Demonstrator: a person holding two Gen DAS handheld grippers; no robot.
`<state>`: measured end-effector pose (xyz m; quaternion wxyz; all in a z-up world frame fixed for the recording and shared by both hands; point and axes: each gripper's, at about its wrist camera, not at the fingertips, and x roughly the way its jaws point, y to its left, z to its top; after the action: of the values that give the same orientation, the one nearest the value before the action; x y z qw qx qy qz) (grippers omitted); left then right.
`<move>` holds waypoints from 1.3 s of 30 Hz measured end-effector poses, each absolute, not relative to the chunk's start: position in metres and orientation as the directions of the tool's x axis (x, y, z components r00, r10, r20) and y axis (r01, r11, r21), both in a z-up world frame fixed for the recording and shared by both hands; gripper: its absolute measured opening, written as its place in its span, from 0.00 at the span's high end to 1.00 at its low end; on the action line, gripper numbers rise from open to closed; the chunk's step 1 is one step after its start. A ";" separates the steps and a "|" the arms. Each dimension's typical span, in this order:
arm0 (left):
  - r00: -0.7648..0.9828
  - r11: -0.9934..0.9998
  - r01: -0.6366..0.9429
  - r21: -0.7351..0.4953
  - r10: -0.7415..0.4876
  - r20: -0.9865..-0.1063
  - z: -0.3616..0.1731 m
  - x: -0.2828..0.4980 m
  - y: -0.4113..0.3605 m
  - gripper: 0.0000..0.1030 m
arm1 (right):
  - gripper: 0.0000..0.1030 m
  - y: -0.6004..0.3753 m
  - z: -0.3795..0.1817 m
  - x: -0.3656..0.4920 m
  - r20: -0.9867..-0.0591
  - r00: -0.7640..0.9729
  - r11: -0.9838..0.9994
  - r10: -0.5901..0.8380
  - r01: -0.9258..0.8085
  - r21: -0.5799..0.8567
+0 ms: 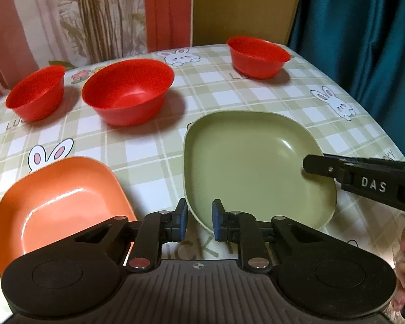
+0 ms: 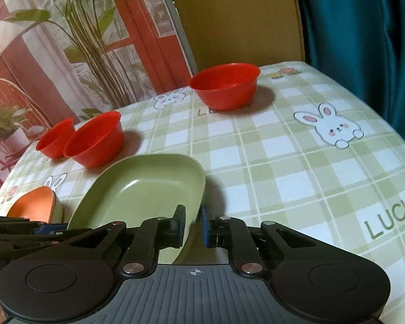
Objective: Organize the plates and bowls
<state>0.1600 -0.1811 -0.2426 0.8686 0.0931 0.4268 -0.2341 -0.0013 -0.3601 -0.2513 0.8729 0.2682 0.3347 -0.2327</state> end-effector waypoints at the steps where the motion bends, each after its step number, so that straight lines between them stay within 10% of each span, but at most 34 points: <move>1: 0.529 0.871 0.489 -0.037 -0.330 -0.782 -0.242 0.159 -0.181 0.80 | 0.88 -0.360 -0.250 -0.001 -0.707 0.668 0.748 -0.231 0.587 0.310; 30: 0.789 0.924 0.380 0.031 -0.307 -0.533 -0.121 0.181 -0.063 0.80 | 0.88 -0.315 -0.127 0.141 -0.485 0.859 0.888 -0.167 0.345 0.304; 39: 0.772 0.957 0.284 -0.057 -0.264 -0.578 -0.145 0.179 -0.016 0.80 | 0.89 -0.270 -0.148 0.176 -0.543 0.836 0.918 -0.079 0.274 0.288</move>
<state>0.1792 -0.0160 -0.1449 0.9412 0.0169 0.3045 -0.1455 0.1764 -0.2700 -0.1476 0.9411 0.1798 0.2704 -0.0939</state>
